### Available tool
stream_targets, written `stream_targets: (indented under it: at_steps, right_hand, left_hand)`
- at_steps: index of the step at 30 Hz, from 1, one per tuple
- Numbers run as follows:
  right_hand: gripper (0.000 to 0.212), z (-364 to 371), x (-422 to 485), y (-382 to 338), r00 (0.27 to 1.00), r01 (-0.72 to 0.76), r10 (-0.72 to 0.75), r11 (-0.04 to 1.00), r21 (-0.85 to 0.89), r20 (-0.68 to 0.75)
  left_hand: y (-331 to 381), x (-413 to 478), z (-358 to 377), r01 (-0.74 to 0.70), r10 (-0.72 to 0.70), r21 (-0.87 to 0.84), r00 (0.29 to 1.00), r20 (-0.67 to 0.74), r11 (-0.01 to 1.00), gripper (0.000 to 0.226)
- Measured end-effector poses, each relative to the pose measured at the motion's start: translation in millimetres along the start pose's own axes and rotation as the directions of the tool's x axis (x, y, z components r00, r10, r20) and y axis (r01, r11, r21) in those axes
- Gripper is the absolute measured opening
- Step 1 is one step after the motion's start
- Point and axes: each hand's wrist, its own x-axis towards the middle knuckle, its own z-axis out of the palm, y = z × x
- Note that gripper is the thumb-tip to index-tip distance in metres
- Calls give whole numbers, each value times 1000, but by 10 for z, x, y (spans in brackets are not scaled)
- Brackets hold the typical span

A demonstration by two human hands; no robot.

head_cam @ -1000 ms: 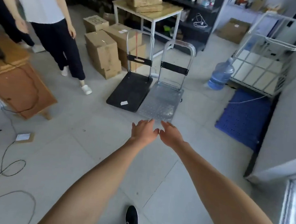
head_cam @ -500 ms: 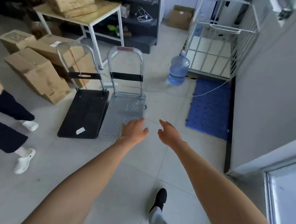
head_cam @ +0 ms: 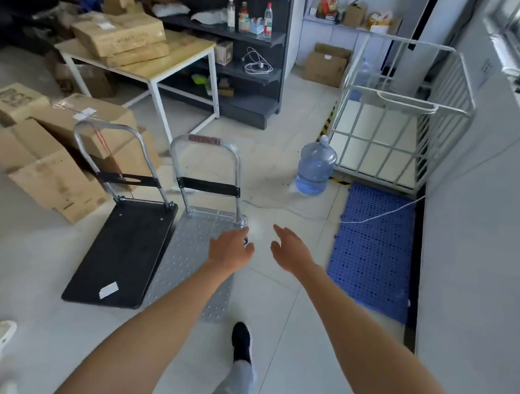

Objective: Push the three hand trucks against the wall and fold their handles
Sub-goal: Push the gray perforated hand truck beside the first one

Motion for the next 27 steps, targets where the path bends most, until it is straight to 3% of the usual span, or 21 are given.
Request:
stream_targets:
  at_steps: [6, 13, 21, 27]
  right_hand:
    - [54, -779, 1367, 206, 999, -34, 34, 999, 3, -22]
    - [64, -1691, 2536, 558, 991, -34, 43, 997, 69, -127]
    - [70, -2467, 4152, 1278, 994, -70, 60, 992, -102, -89]
    - [68, -3017, 5490, 1378, 994, 32, -56, 968, -251, -89]
  left_hand:
    - [334, 1577, -394, -22, 21, -28, 999, -26, 999, 53]
    - [1023, 3134, -769, -132, 133, 61, 991, -14, 989, 58]
    - [1747, 4885, -793, -133, 124, 130, 989, 76, 982, 66]
    - [1879, 6024, -1116, -60, 80, 223, 994, -79, 973, 69]
